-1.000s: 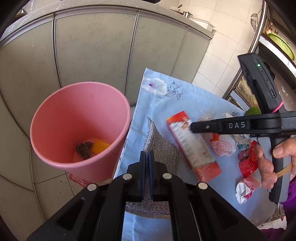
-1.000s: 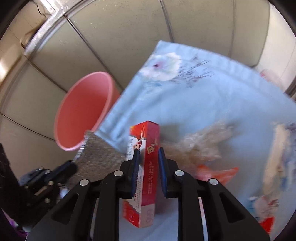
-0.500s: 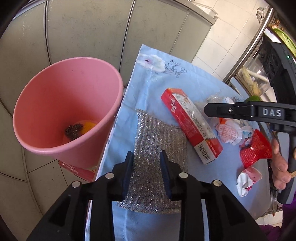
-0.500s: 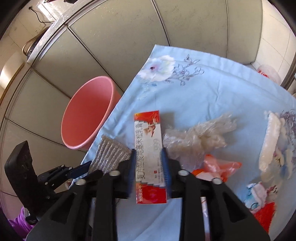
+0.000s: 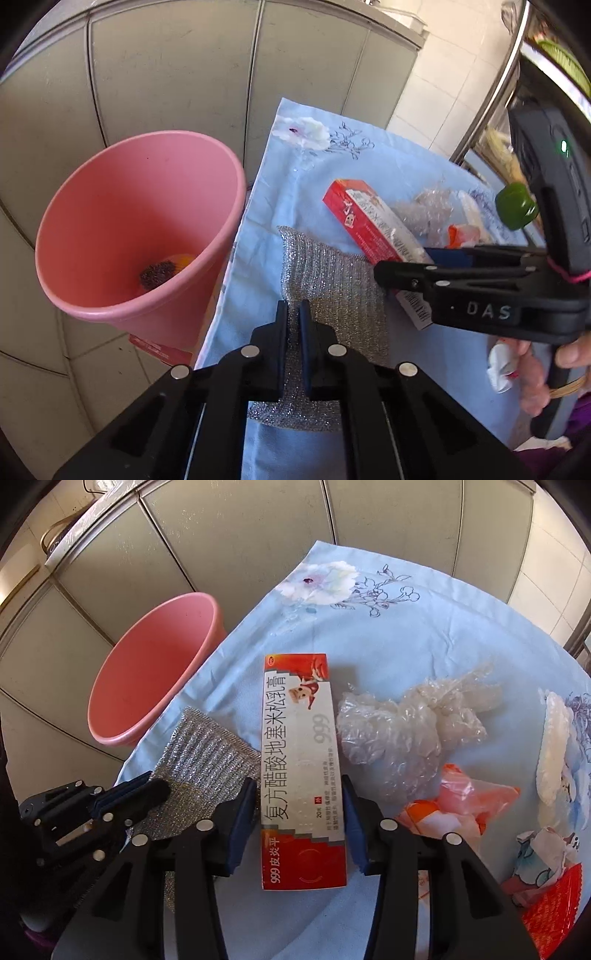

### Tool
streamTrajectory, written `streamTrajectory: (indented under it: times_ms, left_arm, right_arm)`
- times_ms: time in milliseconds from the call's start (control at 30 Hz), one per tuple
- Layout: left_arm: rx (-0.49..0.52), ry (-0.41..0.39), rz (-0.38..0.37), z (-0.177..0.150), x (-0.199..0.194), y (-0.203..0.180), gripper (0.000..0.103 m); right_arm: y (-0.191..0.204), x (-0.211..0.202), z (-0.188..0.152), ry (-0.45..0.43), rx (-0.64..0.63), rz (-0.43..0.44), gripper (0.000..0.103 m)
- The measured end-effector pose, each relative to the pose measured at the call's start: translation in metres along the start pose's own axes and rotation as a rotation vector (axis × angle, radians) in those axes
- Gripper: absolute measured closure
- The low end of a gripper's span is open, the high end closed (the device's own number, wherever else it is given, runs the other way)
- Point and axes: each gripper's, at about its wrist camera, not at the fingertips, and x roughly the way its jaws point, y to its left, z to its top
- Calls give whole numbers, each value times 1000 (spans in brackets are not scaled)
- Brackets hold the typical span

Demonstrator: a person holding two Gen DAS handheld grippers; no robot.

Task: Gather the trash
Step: 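Grasp the red-and-white ointment box with the right tool, then carry the mesh scrubber and ointment box to the pink bin and release both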

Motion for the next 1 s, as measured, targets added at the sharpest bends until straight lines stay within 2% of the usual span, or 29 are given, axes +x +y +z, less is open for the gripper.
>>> streamTrajectory:
  times_ms: [267, 433, 700, 833, 1000]
  left_arm:
    - [-29, -86, -67, 12, -30, 3, 98]
    - [-26, -144, -41, 21, -50, 8, 99]
    - [-86, -258, 103, 37, -81, 42, 99]
    - [-116, -289, 202, 46, -86, 62, 99]
    - [-149, -295, 278, 53, -82, 82, 99]
  right_arm:
    - [-8, -29, 1, -76, 60, 108, 63]
    - [-1, -37, 16, -107, 74, 155, 63]
    - [22, -35, 42, -118, 43, 212, 63]
    - [45, -24, 61, -89, 25, 283, 63]
    - [85, -2, 83, -34, 8, 368, 63]
